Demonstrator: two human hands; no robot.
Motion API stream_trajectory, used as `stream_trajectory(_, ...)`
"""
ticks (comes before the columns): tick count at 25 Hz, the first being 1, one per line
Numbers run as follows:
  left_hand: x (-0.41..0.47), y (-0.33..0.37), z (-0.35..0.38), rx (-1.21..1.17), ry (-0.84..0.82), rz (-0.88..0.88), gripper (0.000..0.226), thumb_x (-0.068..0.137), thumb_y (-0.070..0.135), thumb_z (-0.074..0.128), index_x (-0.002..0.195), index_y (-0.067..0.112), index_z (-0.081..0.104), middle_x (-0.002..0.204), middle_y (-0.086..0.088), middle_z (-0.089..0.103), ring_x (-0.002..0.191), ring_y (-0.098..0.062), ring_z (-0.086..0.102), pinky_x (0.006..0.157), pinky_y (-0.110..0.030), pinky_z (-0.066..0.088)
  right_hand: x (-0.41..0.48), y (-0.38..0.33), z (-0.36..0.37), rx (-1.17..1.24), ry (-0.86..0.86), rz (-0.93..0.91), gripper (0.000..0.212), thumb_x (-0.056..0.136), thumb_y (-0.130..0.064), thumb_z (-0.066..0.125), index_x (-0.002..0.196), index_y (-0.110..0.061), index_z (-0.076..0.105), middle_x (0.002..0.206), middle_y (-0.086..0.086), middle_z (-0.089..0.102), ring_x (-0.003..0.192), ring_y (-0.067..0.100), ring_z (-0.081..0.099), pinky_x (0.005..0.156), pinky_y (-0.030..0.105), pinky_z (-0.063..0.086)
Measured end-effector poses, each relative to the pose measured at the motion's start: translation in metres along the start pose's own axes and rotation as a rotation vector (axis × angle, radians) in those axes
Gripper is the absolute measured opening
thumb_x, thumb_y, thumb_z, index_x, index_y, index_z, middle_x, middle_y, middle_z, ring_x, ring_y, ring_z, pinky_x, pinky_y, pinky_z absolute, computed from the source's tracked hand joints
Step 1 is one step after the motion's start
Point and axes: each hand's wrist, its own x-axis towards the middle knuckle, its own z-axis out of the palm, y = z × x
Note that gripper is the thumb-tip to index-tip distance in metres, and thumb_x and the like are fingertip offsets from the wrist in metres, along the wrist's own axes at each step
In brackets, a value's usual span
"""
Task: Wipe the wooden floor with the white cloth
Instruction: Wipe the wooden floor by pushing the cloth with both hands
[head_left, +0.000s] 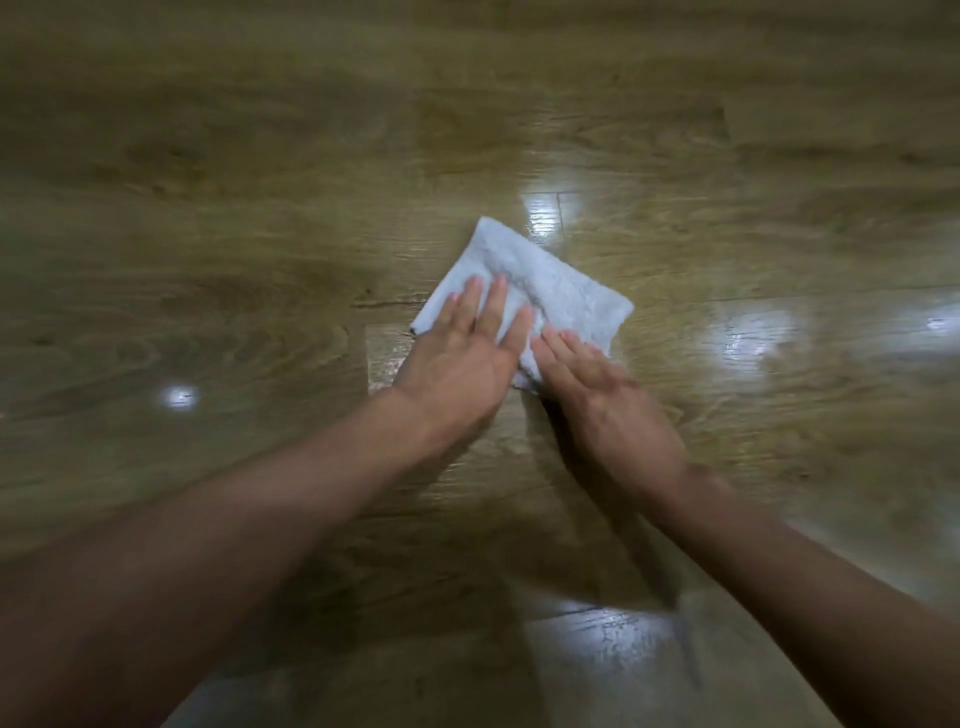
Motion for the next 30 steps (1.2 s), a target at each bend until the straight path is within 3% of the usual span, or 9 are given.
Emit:
stream_trajectory(3, 0.046, -0.009, -0.016, 0.01, -0.019, -0.027, 0.061, 0.098, 0.018, 0.031, 0.152, 0.013, 0.001, 0.158, -0.021, -0.006, 0.146, -0.039, -0.005, 0.118, -0.047, 0.004, 0.046, 0.028, -0.006, 0.119, -0.02, 0.072, 0.054, 0.089, 0.002, 0.048, 0.142, -0.01, 0.042, 0.146, 0.015, 0.043, 0.125, 0.036, 0.051, 0.092, 0.049, 0.051)
stream_trajectory(5, 0.084, -0.016, -0.034, -0.042, -0.048, -0.099, 0.055, 0.099, 0.017, 0.036, 0.15, 0.014, 0.017, 0.157, -0.021, 0.006, 0.144, -0.039, 0.008, 0.115, -0.048, 0.016, 0.087, 0.052, -0.02, 0.185, -0.028, 0.117, 0.044, 0.095, -0.008, 0.043, 0.138, -0.016, 0.045, 0.144, 0.01, 0.047, 0.125, 0.032, 0.051, 0.095, 0.039, 0.046)
stream_trajectory(7, 0.095, -0.006, -0.046, -0.052, -0.04, -0.15, 0.044, 0.097, 0.016, 0.042, 0.14, 0.012, 0.037, 0.151, -0.02, 0.023, 0.136, -0.039, 0.027, 0.104, -0.047, 0.033, 0.088, 0.062, -0.027, 0.212, -0.003, 0.153, 0.039, 0.093, -0.01, 0.046, 0.131, -0.017, 0.052, 0.13, 0.011, 0.058, 0.114, 0.034, 0.058, 0.084, 0.027, 0.043)
stream_trajectory(9, 0.075, 0.012, -0.041, 0.003, 0.009, -0.081, 0.04, 0.096, 0.018, 0.042, 0.136, 0.012, 0.042, 0.144, -0.019, 0.034, 0.128, -0.038, 0.037, 0.093, -0.047, 0.042, 0.046, 0.053, -0.024, 0.204, 0.035, 0.149, 0.043, 0.087, -0.003, 0.048, 0.128, -0.013, 0.053, 0.128, 0.016, 0.059, 0.112, 0.038, 0.059, 0.083, 0.035, 0.049)
stream_trajectory(11, 0.038, 0.036, -0.018, 0.029, 0.054, 0.043, 0.046, 0.096, 0.021, 0.04, 0.141, 0.014, 0.036, 0.147, -0.019, 0.033, 0.133, -0.04, 0.034, 0.099, -0.048, 0.039, -0.012, 0.035, -0.013, 0.249, 0.048, 0.172, 0.05, 0.087, 0.006, 0.048, 0.134, -0.01, 0.05, 0.141, 0.016, 0.05, 0.129, 0.033, 0.048, 0.097, 0.044, 0.048)
stream_trajectory(14, -0.002, 0.059, 0.008, 0.023, 0.058, 0.192, 0.05, 0.099, 0.025, 0.034, 0.146, 0.012, 0.027, 0.154, -0.018, 0.025, 0.141, -0.04, 0.025, 0.111, -0.049, 0.027, -0.064, 0.023, 0.002, 0.298, 0.079, 0.272, 0.053, 0.092, 0.003, 0.05, 0.143, -0.008, 0.041, 0.152, 0.016, 0.033, 0.141, 0.028, 0.032, 0.11, 0.039, 0.034)
stream_trajectory(17, 0.035, 0.039, -0.004, -0.131, 0.107, 0.037, 0.053, 0.098, 0.041, 0.041, 0.144, 0.016, 0.032, 0.156, -0.004, 0.024, 0.141, -0.025, 0.03, 0.099, -0.046, 0.043, -0.023, 0.04, -0.003, 0.16, -0.014, 0.226, 0.058, 0.095, -0.004, 0.042, 0.149, -0.002, 0.022, 0.156, 0.021, 0.018, 0.146, 0.034, 0.015, 0.115, 0.046, 0.024)
stream_trajectory(22, 0.083, 0.02, -0.023, -0.135, 0.006, -0.143, 0.054, 0.098, 0.041, 0.042, 0.142, 0.012, 0.036, 0.155, -0.007, 0.025, 0.142, -0.027, 0.023, 0.107, -0.043, 0.036, 0.05, 0.057, -0.011, 0.049, -0.073, 0.291, 0.054, 0.099, -0.016, 0.034, 0.15, -0.006, 0.018, 0.158, 0.019, 0.014, 0.146, 0.033, 0.012, 0.118, 0.044, 0.01)
stream_trajectory(30, -0.078, 0.009, 0.019, 0.072, -0.022, -0.078, 0.055, 0.098, 0.013, 0.024, 0.149, -0.002, 0.009, 0.157, -0.022, 0.01, 0.147, -0.033, 0.011, 0.117, -0.039, 0.019, -0.041, -0.063, 0.012, 0.144, -0.072, 0.065, 0.051, 0.101, -0.025, 0.036, 0.148, -0.004, 0.027, 0.155, 0.018, 0.025, 0.144, 0.036, 0.019, 0.117, 0.043, 0.014)
